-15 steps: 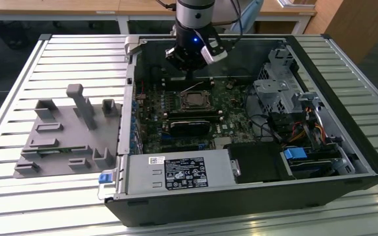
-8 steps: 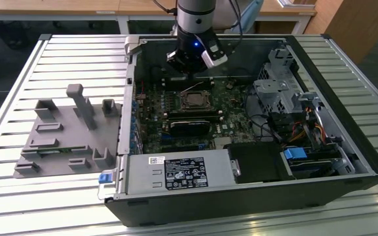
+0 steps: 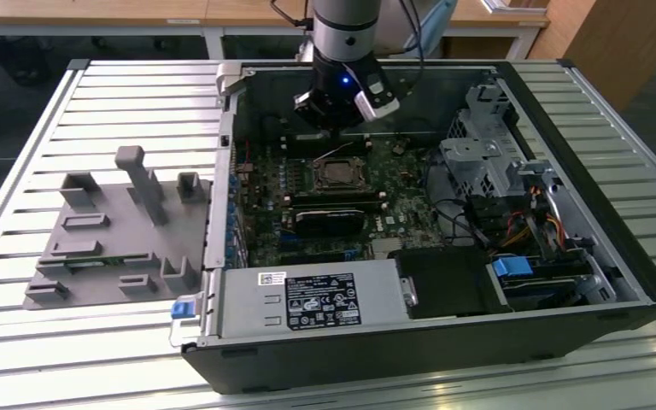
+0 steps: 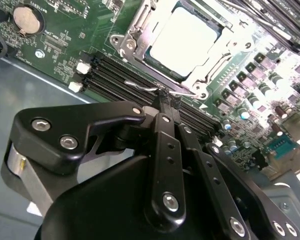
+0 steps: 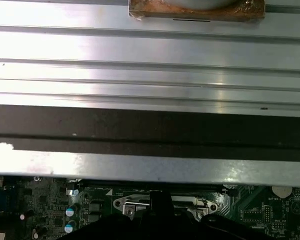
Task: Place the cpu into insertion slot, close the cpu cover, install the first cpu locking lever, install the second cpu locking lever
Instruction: 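Install the first cpu locking lever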
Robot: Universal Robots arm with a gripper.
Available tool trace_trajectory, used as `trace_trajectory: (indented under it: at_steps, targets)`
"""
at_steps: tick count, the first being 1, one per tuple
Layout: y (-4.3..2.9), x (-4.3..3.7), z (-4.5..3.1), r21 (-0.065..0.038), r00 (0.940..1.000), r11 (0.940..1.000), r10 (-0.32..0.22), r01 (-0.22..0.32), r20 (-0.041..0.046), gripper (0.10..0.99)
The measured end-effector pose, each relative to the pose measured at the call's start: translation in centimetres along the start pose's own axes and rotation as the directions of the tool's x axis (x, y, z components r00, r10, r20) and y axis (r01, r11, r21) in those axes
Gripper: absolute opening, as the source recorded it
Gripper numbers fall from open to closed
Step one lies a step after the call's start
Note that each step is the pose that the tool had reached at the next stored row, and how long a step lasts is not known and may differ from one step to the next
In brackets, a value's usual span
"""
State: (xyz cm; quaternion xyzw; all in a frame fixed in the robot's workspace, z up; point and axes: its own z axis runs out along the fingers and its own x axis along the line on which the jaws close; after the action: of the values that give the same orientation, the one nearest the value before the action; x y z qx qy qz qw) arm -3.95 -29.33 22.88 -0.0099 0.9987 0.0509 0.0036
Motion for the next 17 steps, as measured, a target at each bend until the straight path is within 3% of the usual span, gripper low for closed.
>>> trace_trajectory:
  at_steps: [17]
  targets:
    - [0.11, -1.04, 0.68, 0.000, 1.0000, 1.0000, 0.000, 0.000, 0.0000, 0.106]
